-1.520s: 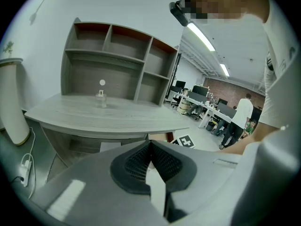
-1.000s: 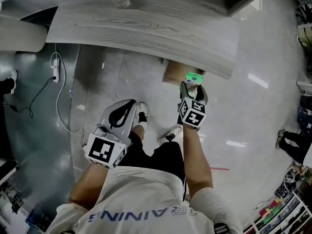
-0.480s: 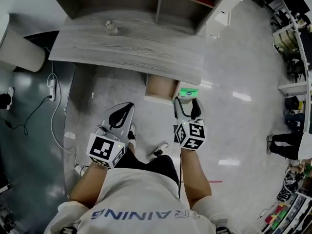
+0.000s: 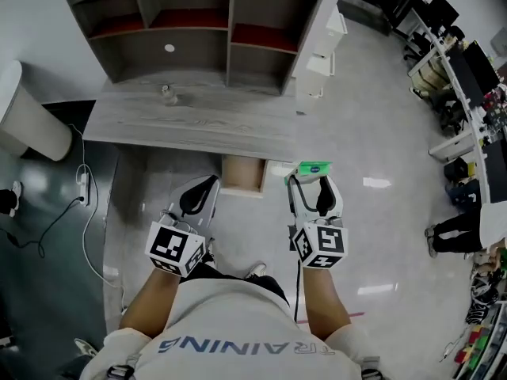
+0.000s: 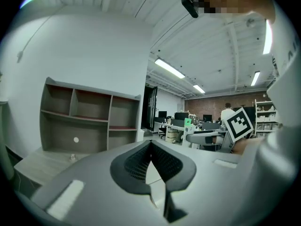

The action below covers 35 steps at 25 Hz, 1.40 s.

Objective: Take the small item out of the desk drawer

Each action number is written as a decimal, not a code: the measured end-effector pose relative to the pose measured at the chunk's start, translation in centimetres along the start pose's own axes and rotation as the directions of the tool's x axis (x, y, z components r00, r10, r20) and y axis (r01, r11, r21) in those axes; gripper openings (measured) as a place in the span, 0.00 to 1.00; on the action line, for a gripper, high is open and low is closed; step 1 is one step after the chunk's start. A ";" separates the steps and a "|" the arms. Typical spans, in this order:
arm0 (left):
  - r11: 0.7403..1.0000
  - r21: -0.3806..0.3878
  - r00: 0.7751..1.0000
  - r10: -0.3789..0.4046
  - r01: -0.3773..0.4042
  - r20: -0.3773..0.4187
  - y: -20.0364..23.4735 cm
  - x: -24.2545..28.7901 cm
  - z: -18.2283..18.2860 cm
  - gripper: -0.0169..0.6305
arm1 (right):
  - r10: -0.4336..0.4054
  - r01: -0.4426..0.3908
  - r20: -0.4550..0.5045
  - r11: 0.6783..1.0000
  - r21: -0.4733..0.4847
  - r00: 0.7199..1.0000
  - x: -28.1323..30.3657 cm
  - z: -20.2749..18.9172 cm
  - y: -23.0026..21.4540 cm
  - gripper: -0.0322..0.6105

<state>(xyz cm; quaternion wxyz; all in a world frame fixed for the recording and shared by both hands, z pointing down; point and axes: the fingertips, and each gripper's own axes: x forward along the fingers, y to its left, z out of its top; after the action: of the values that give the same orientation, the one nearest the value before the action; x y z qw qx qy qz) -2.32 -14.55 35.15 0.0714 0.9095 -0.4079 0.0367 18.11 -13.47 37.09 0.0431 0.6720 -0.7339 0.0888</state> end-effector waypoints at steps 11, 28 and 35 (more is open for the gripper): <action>0.994 0.060 0.986 -0.094 0.087 0.135 -4.0 1.6 6.2 0.02 | -0.037 0.045 0.206 0.998 -0.032 0.978 -6.6 10.1 -2.2 0.55; 0.993 0.059 0.986 -0.105 0.098 0.130 -4.3 2.2 6.5 0.02 | -0.033 0.044 0.219 0.998 -0.045 0.975 -6.3 10.5 -2.2 0.55; 0.994 0.063 0.988 -0.096 0.088 0.124 -4.0 1.6 6.5 0.02 | -0.022 0.033 0.211 0.998 -0.049 0.977 -5.8 10.3 -1.8 0.55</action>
<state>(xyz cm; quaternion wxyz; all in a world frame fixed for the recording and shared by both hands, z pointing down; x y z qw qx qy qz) 1.80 -14.13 28.52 0.0206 0.9295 -0.3680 -0.0130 21.02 -9.85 26.09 -0.0160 0.6865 -0.7270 -0.0027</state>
